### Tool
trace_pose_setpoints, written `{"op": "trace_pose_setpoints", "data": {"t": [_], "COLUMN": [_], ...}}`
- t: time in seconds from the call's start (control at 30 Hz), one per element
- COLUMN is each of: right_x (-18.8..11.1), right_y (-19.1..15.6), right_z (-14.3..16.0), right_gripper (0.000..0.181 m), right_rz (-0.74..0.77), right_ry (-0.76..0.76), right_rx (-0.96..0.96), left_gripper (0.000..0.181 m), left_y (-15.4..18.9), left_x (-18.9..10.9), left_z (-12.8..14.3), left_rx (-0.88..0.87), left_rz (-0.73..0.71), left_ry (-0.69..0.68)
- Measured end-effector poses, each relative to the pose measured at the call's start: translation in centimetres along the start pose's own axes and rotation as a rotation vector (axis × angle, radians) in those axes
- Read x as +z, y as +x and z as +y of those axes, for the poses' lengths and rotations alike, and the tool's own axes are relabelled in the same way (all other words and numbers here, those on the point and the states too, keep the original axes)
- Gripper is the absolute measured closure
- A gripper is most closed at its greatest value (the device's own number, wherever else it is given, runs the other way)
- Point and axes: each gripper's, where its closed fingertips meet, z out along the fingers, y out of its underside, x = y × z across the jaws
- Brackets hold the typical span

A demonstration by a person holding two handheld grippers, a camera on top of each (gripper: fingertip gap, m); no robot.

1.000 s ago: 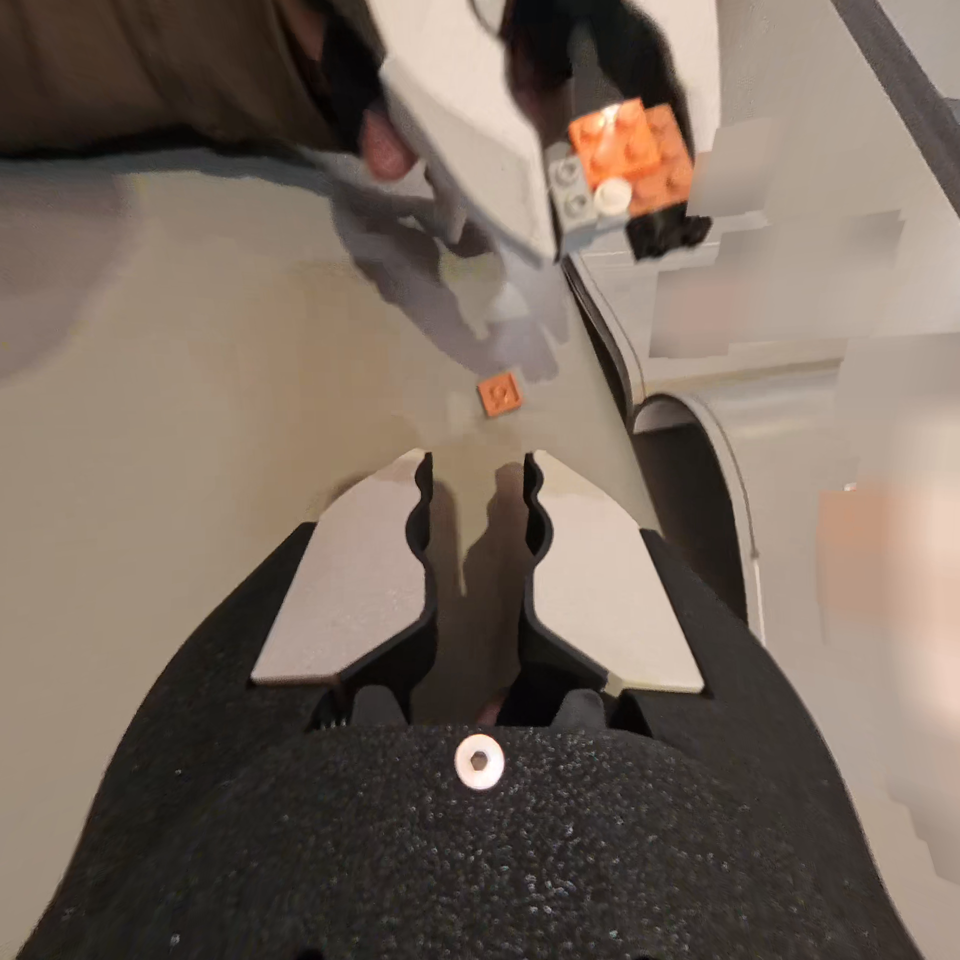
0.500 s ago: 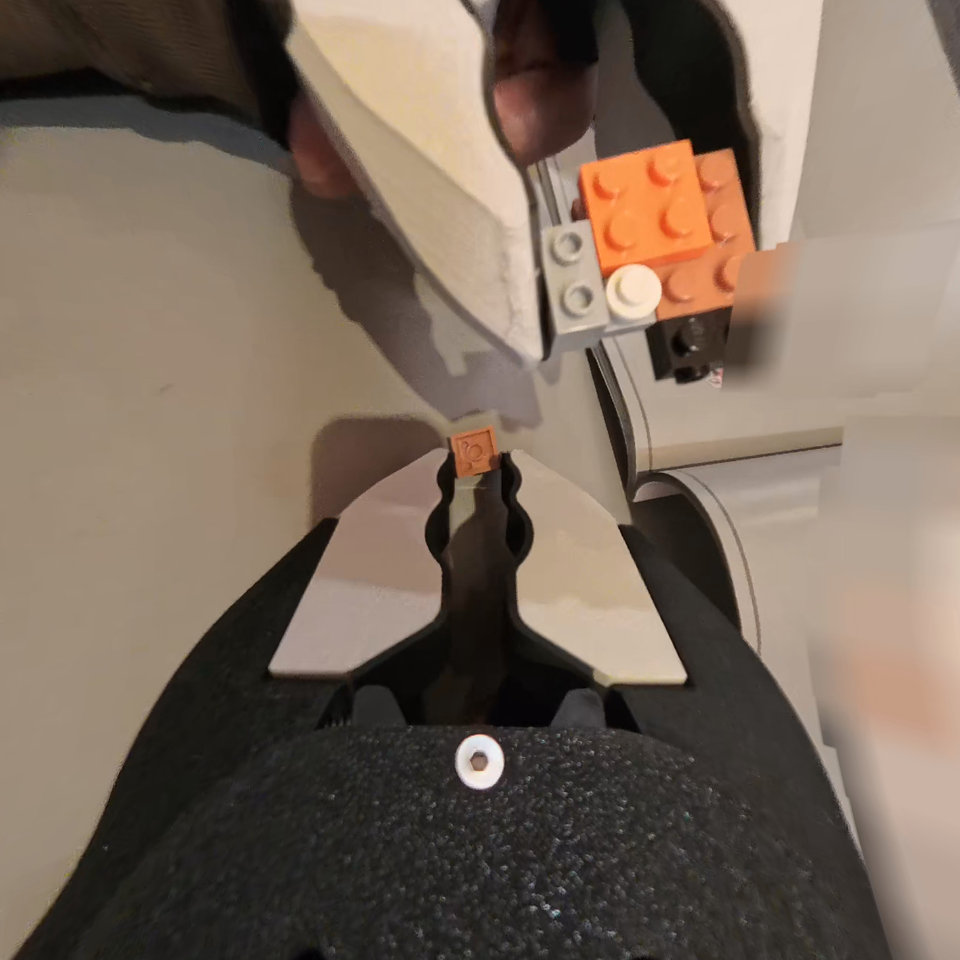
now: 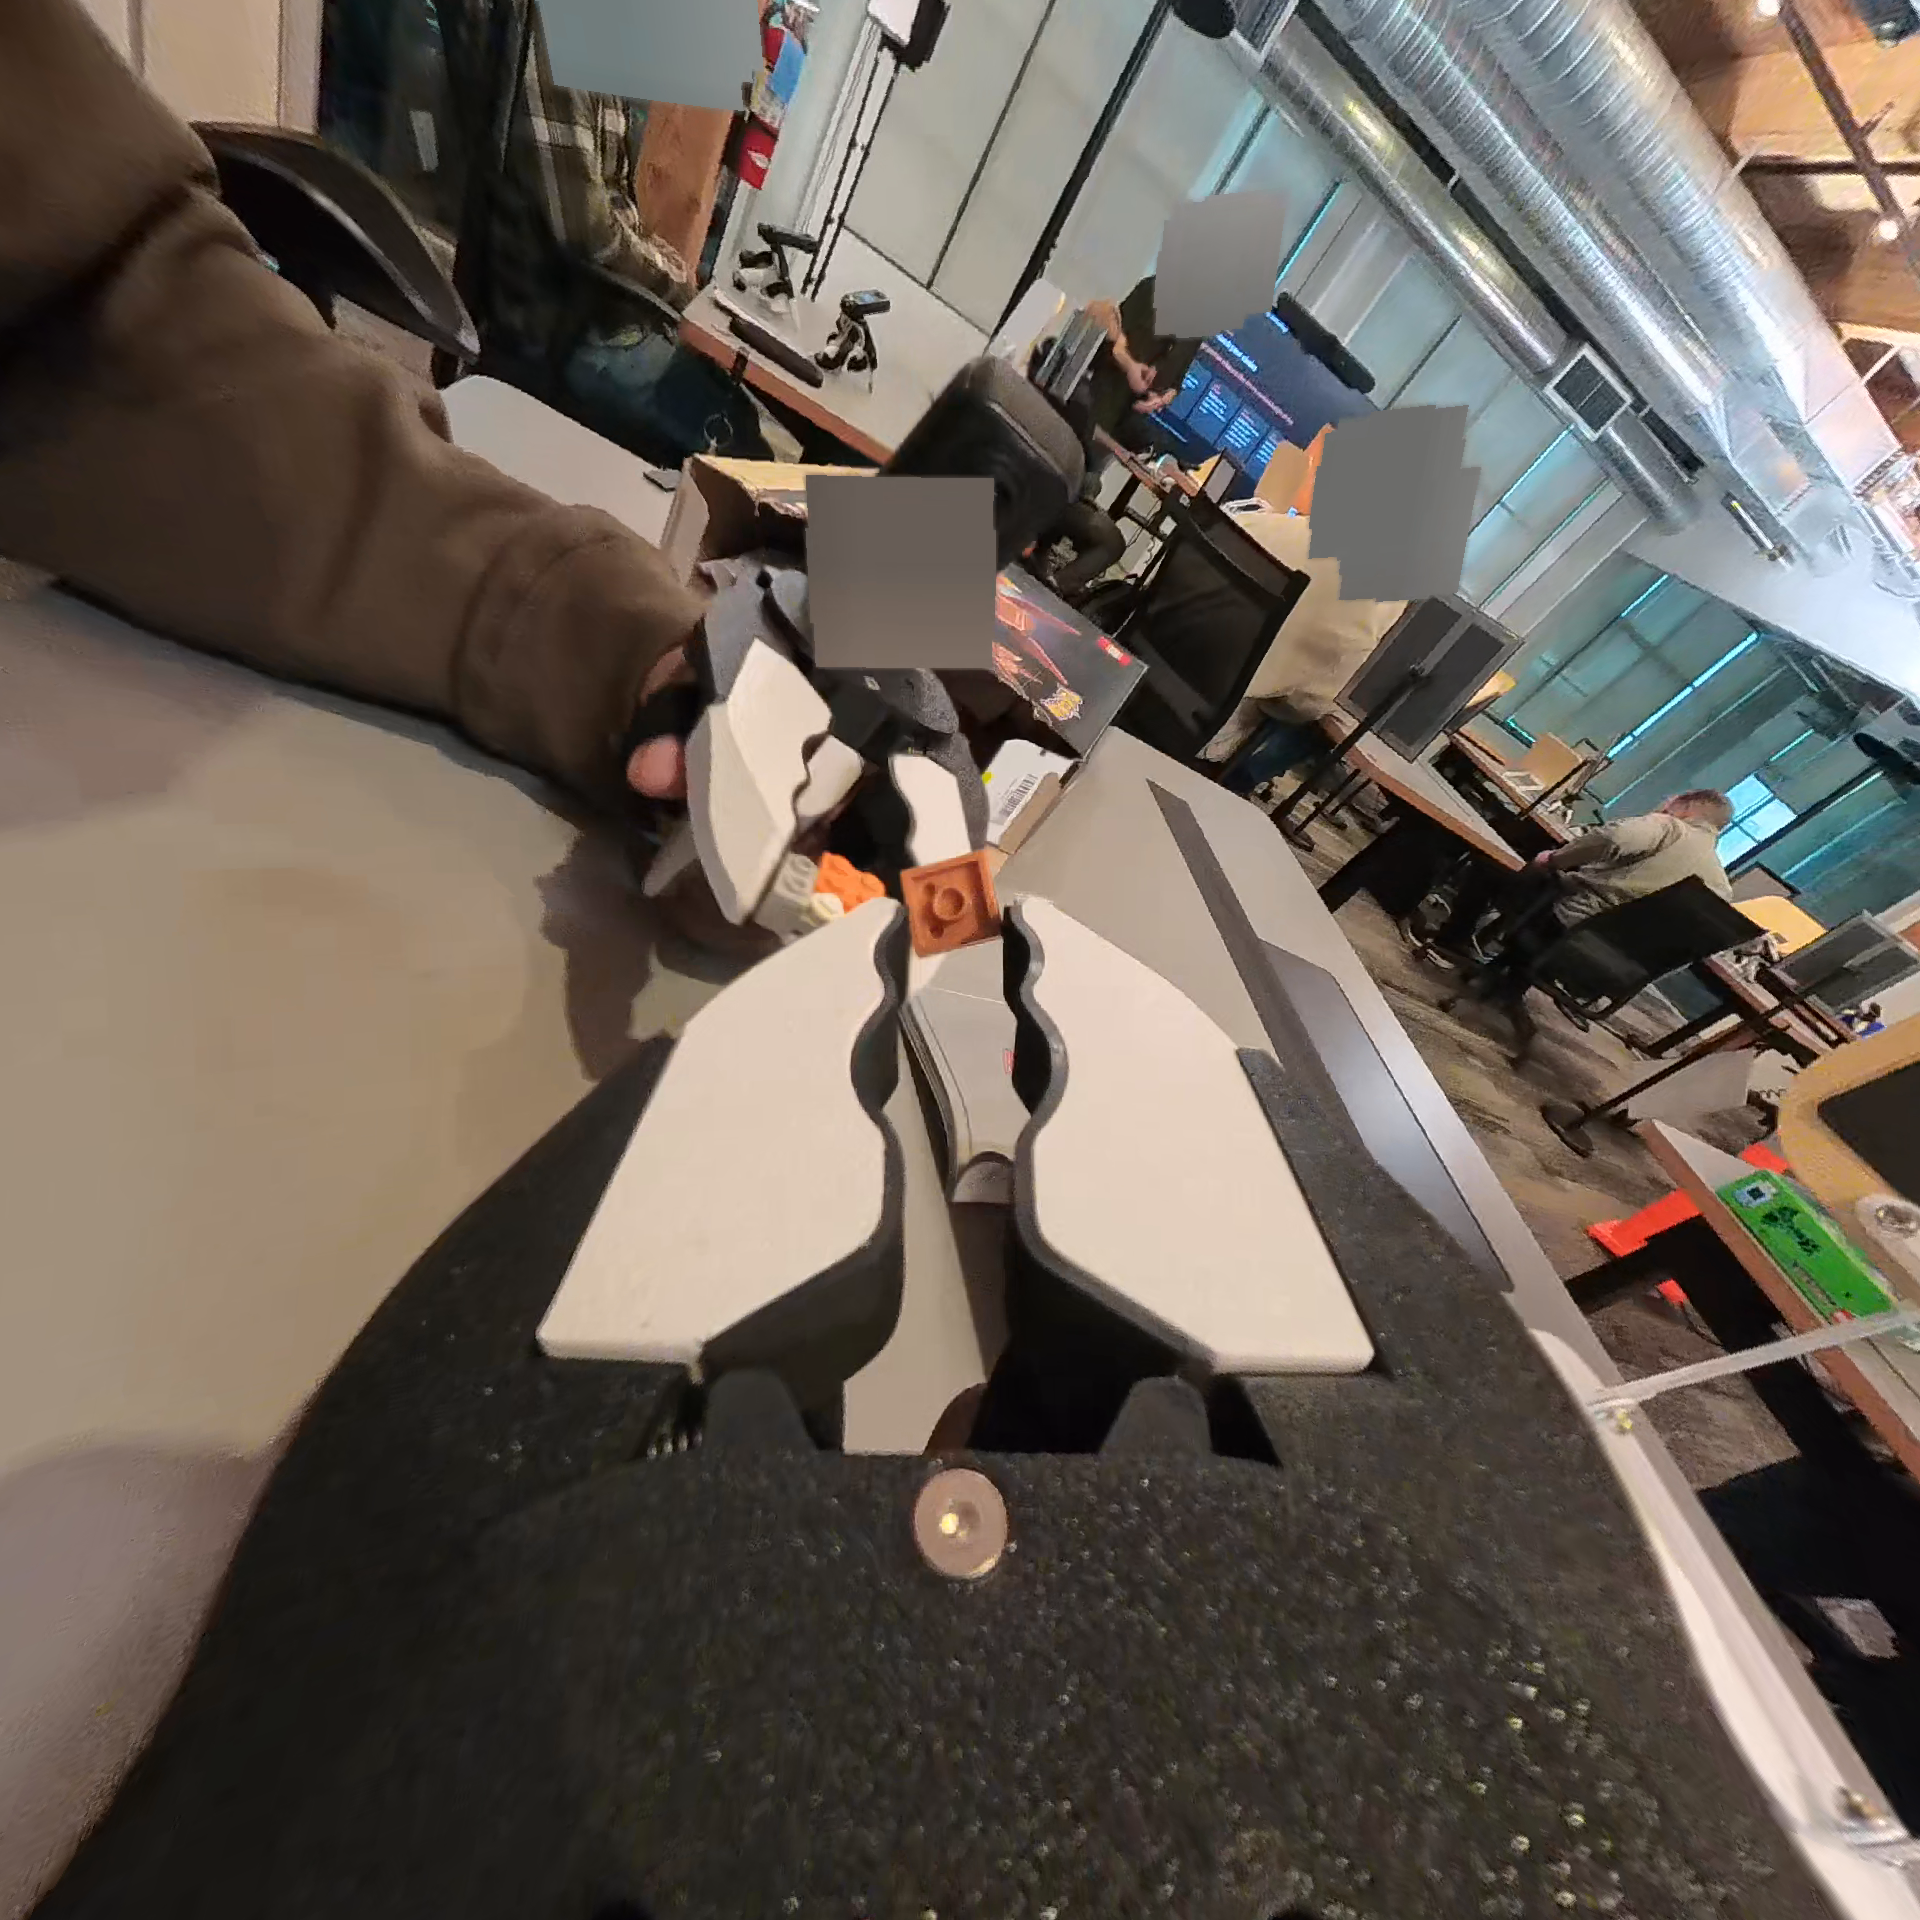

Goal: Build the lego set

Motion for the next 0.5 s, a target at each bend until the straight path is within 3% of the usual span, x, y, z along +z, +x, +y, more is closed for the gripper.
{"op": "trace_pose_setpoints", "data": {"t": [0.17, 0.5], "right_x": [0.6, 0.9], "right_y": [-1.5, -4.8], "right_z": [0.3, -0.1], "right_gripper": [0.164, 0.164], "right_rz": [-0.091, -0.32], "right_ry": [-0.042, -0.107], "right_rx": [-0.002, 0.092], "left_gripper": [0.144, 0.144], "left_y": [2.3, 3.9], "left_x": [0.5, 1.1], "left_z": [0.4, 1.1], "left_rx": [-0.049, 0.024], "left_rz": [0.144, 0.197], "left_ry": [-0.018, -0.07]}}
